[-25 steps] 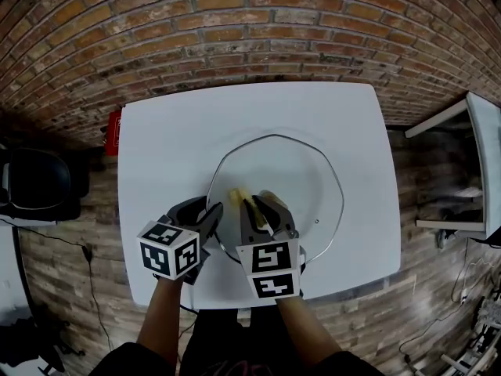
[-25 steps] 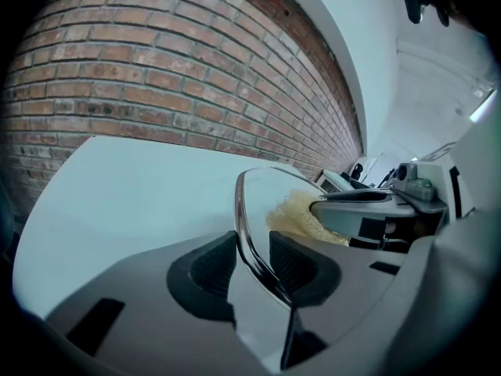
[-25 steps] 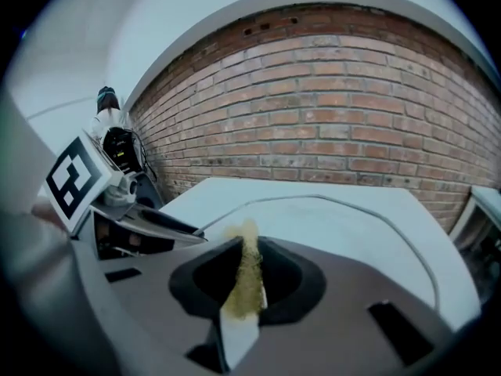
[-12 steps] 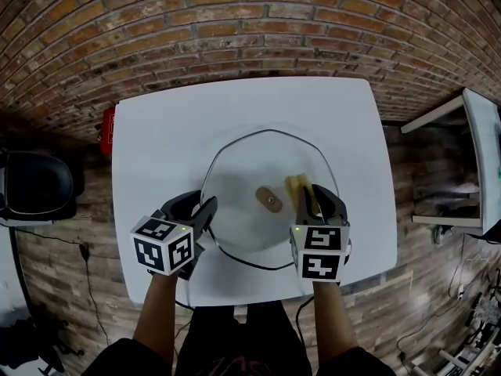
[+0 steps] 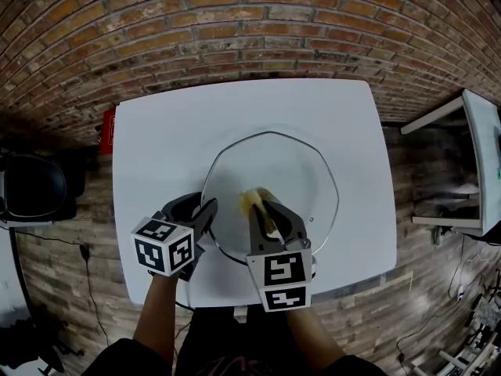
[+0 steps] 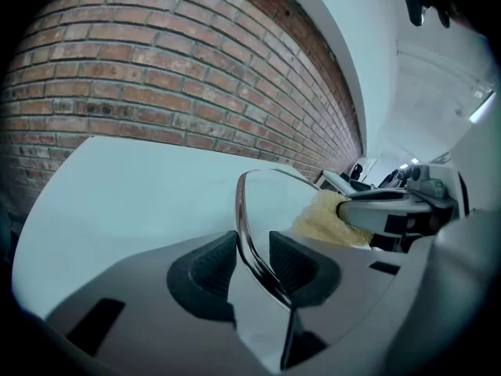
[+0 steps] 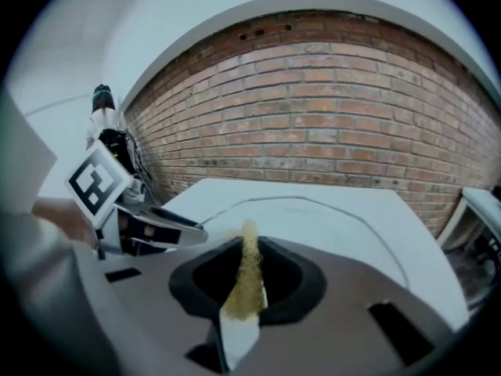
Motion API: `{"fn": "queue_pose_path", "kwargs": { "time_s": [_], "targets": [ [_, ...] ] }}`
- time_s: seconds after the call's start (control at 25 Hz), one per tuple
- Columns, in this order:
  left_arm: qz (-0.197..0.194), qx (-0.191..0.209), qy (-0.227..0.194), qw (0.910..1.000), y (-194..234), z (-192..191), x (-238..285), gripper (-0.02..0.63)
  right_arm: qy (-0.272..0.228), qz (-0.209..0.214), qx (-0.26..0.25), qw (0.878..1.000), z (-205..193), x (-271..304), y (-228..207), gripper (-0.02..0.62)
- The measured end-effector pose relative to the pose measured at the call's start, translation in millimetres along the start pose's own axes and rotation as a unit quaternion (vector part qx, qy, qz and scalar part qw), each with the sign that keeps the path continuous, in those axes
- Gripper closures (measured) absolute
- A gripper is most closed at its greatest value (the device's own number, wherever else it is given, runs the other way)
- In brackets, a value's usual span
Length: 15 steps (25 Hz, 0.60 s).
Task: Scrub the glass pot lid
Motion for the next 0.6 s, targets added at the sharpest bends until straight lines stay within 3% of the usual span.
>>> {"fn": "queue_pose_path", "kwargs": {
  "time_s": [0.2, 0.4, 0.6],
  "targets": [
    [0.001, 0.001, 0.001, 1.0, 0, 0, 1, 0.472, 0.004, 0.04, 0.001, 0.999, -2, 12, 38, 0.537],
    [0.001, 0.0, 0.0, 1.0, 1, 1, 1, 0.472, 0.022, 0.029, 0.003, 0.999, -14, 13, 21, 0.537],
    [0.004, -0.001, -0.001, 1.0, 1, 1, 1, 0.472, 0.049, -0.008, 0.006, 0.999, -36, 0, -15, 0.537]
  ]
}}
Point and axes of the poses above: the fingertips, and each gripper's own axes: x forward along the fingers, y to its left, z out of its top, the point moved 2 cm from there along -x, backward along the fingers, and after that the axes turned 5 degrees about -x, right-handed, at the moved point
